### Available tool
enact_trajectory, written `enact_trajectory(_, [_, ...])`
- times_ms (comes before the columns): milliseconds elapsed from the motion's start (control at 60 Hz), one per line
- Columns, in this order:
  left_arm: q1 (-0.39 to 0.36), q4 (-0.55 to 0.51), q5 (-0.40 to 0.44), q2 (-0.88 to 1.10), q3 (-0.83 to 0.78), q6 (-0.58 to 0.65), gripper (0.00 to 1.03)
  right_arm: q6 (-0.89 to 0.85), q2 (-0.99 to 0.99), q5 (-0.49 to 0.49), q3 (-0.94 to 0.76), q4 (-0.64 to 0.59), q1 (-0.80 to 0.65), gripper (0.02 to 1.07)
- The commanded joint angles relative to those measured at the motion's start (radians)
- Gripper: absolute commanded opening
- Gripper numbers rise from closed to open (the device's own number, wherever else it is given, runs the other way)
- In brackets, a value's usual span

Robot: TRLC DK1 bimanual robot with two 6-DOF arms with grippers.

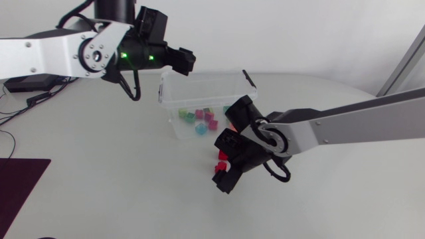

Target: Pick up the duplo bricks and place them in the container

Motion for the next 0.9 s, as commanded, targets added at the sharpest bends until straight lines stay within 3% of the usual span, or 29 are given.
enact_trajectory(0, [0.018, 0.014, -0.005, -0.080, -0.085, -0.013, 0.86, 0.013, 0.061, 0.016, 0.053, -0.028, -0.009, 1.02])
enact_trajectory(133, [0.045, 0.014, -0.005, -0.169, -0.176, -0.003, 0.86, 0.003, 0.122, 0.024, 0.105, -0.048, -0.023, 1.02])
enact_trajectory(400, [0.082, 0.014, -0.005, -0.337, -0.352, 0.027, 0.86, 0.001, 0.188, 0.036, 0.170, -0.075, -0.020, 0.86])
enact_trajectory(550, [0.087, 0.011, -0.005, -0.422, -0.444, 0.030, 0.87, -0.004, 0.205, 0.036, 0.193, -0.106, -0.014, 0.67])
enact_trajectory(683, [0.105, 0.012, -0.004, -0.494, -0.525, 0.042, 0.88, -0.008, 0.242, 0.036, 0.228, -0.140, -0.007, 0.40])
enact_trajectory(883, [0.127, -0.007, -0.004, -0.573, -0.596, 0.050, 0.88, -0.008, 0.181, 0.040, 0.245, -0.221, 0.006, 0.33])
